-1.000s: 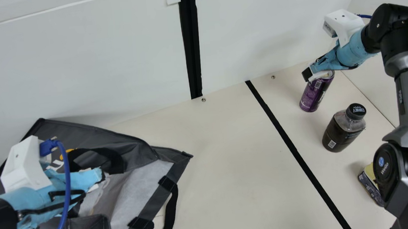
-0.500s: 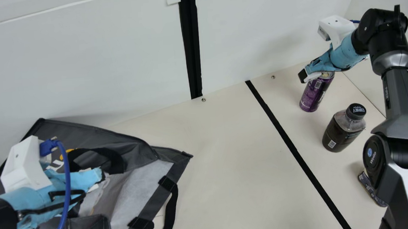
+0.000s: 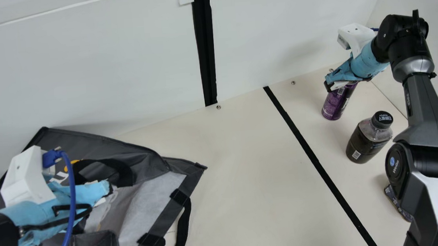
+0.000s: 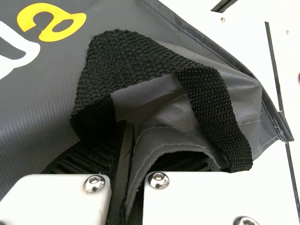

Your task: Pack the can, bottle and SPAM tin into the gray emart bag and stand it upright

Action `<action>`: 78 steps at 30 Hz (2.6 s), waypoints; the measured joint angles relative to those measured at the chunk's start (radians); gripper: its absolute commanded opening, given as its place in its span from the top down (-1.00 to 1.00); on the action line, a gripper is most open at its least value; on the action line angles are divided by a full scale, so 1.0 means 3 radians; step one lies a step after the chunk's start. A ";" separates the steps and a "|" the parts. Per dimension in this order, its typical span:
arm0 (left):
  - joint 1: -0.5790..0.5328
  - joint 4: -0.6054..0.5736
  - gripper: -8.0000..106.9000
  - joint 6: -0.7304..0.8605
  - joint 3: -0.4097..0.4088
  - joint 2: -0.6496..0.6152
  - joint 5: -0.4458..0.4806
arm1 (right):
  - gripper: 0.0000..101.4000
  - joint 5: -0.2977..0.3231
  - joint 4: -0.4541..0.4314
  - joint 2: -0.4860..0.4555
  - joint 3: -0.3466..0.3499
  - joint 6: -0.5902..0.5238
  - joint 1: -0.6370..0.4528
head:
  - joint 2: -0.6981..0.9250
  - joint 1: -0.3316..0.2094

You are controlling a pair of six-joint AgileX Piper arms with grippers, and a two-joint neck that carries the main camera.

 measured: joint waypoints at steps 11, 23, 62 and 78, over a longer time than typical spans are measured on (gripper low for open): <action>0.0000 0.0000 1.00 0.0000 0.0000 0.0000 0.0000 | 1.00 0.0014 0.0004 -0.0102 0.0007 -0.0170 0.0011 | 0.0000 0.0000; 0.0000 0.0000 1.00 0.0000 0.0000 0.0000 0.0000 | 1.00 0.0008 0.0110 -0.0432 0.0239 -0.0501 0.0008 | -0.0005 0.0000; 0.0000 0.0000 1.00 0.0000 0.0000 0.0000 0.0000 | 1.00 0.0005 0.0470 -0.1897 0.1724 -0.1859 -0.0036 | -0.0005 0.0000; 0.0000 0.0000 1.00 0.0000 0.0000 0.0000 0.0000 | 1.00 0.0004 0.0630 -0.2362 0.2276 -0.2381 -0.0055 | 0.0000 0.0000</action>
